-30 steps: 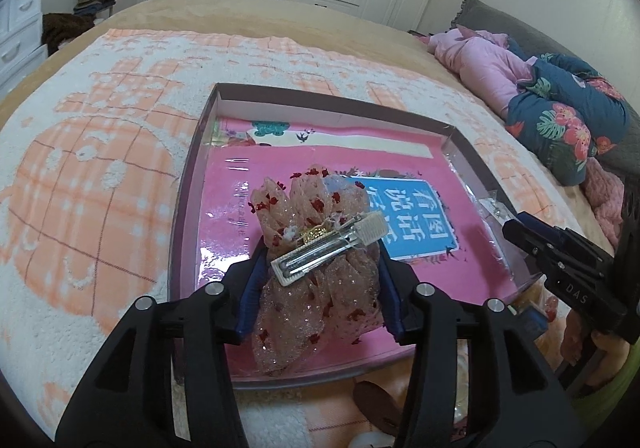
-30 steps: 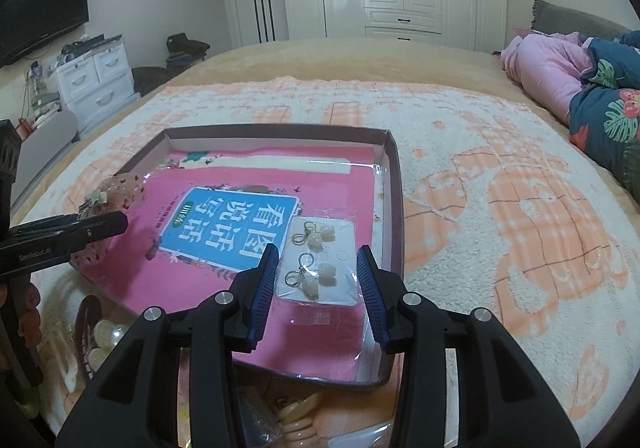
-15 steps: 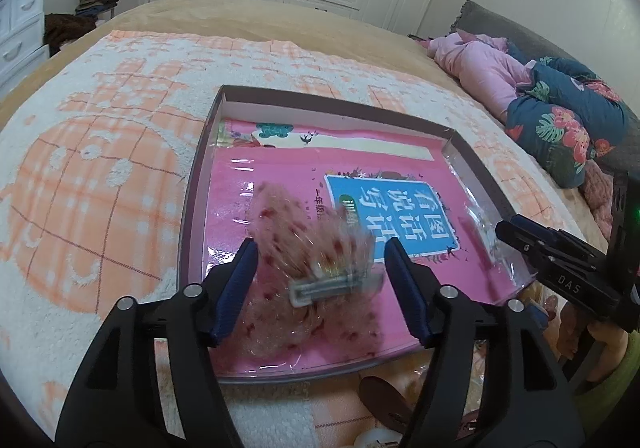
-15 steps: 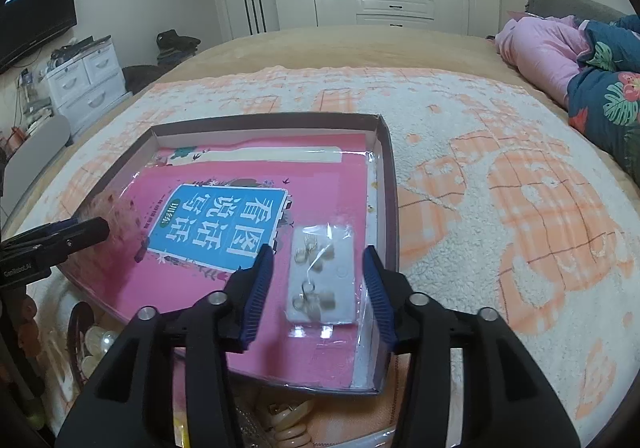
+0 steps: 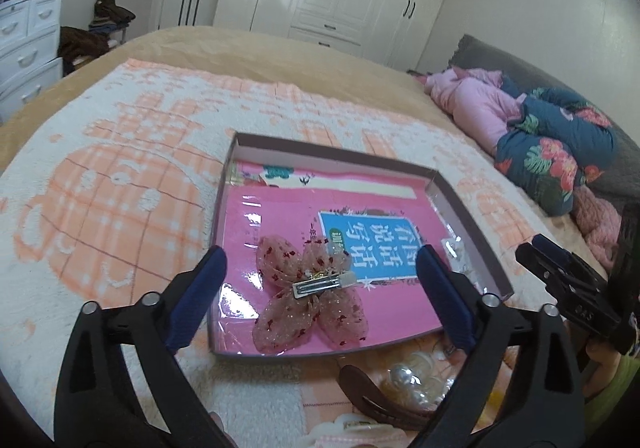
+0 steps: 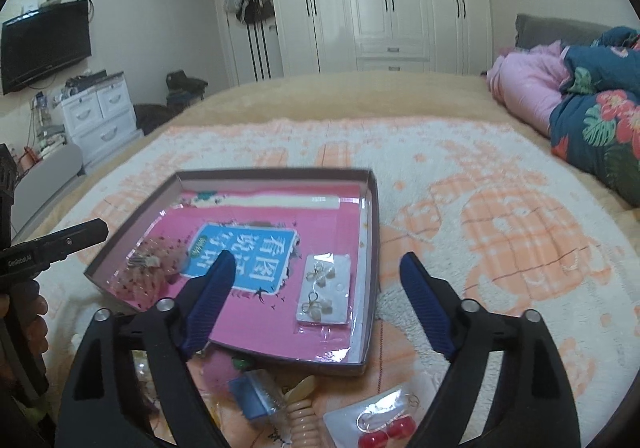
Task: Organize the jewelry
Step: 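Withdraw both tools from the box toward the remaining jewelry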
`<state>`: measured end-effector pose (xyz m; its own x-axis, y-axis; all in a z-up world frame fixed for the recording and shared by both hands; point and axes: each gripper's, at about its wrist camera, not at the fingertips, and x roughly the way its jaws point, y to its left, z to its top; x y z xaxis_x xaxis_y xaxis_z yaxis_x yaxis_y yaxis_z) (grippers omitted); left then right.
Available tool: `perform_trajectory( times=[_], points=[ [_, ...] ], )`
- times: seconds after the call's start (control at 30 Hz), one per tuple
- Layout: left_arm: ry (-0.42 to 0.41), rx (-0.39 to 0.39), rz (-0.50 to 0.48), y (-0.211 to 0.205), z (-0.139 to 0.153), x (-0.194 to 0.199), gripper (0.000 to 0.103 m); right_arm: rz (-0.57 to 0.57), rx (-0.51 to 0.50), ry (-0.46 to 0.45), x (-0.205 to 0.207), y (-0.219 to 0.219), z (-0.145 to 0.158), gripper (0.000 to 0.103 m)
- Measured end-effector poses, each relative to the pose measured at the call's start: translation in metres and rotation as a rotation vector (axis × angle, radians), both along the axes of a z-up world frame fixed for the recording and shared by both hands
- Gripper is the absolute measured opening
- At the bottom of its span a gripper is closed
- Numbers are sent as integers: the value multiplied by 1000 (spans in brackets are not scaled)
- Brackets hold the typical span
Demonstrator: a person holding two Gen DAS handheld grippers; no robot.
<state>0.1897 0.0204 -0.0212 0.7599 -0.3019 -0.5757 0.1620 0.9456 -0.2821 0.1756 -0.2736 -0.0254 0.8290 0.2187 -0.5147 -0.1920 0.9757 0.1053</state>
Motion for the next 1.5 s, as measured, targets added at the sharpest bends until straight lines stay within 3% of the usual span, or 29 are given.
perform_trajectory(
  times=[0.3, 0.77, 1.13, 1.5],
  points=[
    [-72, -11, 1, 2, 20, -26, 92, -13, -4, -82, -28, -4, 18, 93],
    [-89, 2, -34, -2, 24, -54, 92, 2, -36, -116, -67, -8, 24, 93],
    [-79, 27, -82, -12, 18, -68, 92, 28, -59, -86, -88, -11, 14, 93],
    [-14, 99, -167, -32, -4, -82, 92, 35, -81, -35, -101, -14, -4, 93]
  ],
)
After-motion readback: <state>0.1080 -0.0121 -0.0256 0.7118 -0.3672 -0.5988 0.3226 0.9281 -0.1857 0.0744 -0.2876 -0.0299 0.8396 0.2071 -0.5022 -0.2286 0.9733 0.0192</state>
